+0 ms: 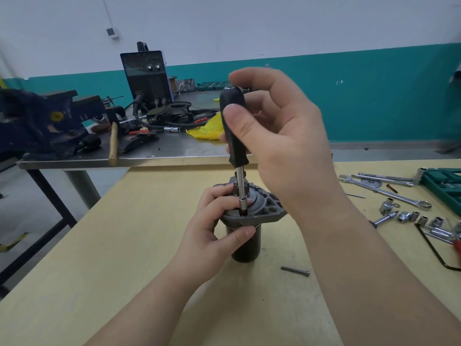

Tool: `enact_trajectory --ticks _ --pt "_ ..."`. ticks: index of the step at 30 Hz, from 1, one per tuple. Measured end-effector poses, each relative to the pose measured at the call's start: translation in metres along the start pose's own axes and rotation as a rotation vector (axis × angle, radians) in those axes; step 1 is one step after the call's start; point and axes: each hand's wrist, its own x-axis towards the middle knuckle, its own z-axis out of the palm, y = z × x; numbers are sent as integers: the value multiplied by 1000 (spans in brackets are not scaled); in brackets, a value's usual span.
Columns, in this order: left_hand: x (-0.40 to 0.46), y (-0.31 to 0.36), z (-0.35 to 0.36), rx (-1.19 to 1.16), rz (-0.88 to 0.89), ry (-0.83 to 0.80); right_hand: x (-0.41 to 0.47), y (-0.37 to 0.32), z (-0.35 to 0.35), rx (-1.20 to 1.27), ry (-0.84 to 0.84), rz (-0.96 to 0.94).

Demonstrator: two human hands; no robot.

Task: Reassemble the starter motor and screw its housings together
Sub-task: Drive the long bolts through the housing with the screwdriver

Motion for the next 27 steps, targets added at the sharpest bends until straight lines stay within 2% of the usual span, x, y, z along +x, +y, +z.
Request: enact_trajectory --ticks 5,8,11,13,16,19,21,25,27 --pt "-1 -1 0 1 -11 -1 -2 4 6 -167 100 -104" --pt "-1 0 0 -6 -27 4 -1 2 6 -78 76 -48" --pt "-1 1 0 -1 -19 5 0 2 -1 80 -22 44" --pt "-1 1 0 -3 -15 0 1 0 -4 89 -62 55" --pt "-1 2 0 -2 -6 -4 1 1 -1 -23 18 -9" --pt "-1 1 0 0 -26 1 -1 6 5 -247 157 -109" --pt "-1 1 0 -1 -34 1 -3 7 8 -311 185 -142" --pt "-1 1 0 -4 -25 7 0 2 4 -12 38 8" --pt "-1 2 1 -5 -22 7 0 0 1 54 -30 55"
